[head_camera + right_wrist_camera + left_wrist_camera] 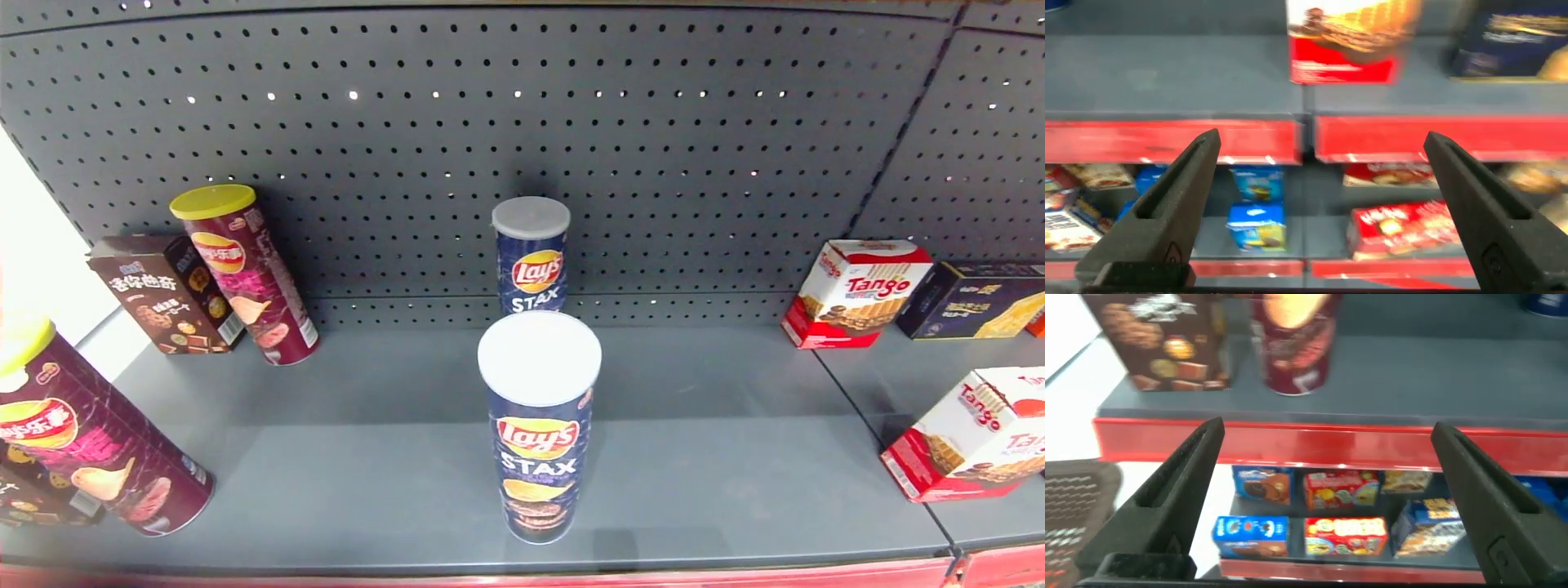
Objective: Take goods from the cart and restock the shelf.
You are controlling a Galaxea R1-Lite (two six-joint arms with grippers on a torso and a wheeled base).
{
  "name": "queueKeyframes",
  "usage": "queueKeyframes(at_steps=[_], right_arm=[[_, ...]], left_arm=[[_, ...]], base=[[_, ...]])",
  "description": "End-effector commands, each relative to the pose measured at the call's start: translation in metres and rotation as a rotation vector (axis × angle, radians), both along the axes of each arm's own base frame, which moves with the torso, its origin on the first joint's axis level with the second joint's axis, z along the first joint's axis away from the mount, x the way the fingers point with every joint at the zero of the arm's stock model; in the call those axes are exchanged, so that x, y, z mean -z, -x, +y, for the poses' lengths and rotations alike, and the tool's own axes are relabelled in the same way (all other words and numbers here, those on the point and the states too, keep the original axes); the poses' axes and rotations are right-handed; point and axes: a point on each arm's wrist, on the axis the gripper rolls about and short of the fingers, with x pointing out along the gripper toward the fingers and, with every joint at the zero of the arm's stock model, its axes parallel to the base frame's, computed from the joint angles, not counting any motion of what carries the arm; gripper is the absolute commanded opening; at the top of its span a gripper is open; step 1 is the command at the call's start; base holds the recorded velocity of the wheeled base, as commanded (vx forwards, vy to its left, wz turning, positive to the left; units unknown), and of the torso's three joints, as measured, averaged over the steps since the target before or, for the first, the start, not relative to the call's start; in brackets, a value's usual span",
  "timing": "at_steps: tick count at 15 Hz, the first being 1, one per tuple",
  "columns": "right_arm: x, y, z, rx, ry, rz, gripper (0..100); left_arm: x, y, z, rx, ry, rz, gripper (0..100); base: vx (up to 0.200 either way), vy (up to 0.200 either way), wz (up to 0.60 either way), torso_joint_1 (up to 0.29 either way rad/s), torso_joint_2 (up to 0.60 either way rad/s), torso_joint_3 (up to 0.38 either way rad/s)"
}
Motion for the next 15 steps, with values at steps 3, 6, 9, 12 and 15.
queueKeyframes(at_steps=[3,6,9,12,15], right_arm=[[0.0001,-0.0002,0.0,0.0,0.0,0.001,100],[0.0003,-0.0001,0.0,0.003,0.0,0.001,100],[0.0003,-0.0001,-0.0001,0.003,-0.004,0.001,100],[0.0001,-0.0002,-0.0001,0.003,-0.003,0.001,100],[0.0001,-0.0002,0.0,0.003,-0.001,0.001,100]], left_arm=[[0.0001,-0.0001,0.0,0.0,0.0,0.002,100],[0.0001,-0.0001,0.0,0.0,0.0,0.002,100],[0.0001,-0.0001,0.0,0.0,0.0,0.002,100],[0.0001,-0.0001,0.0,0.0,0.0,0.002,100],[0.0001,-0.0001,0.0,0.0,0.0,0.002,100]], base=[[0.0,0.0,0.0,0.0,0.0,0.0],[0.0,0.0,0.0,0.0,0.0,0.0],[0.0,0.0,0.0,0.0,0.0,0.0],[0.0,0.0,0.0,0.0,0.0,0.0],[0.0,0.0,0.0,0.0,0.0,0.0]])
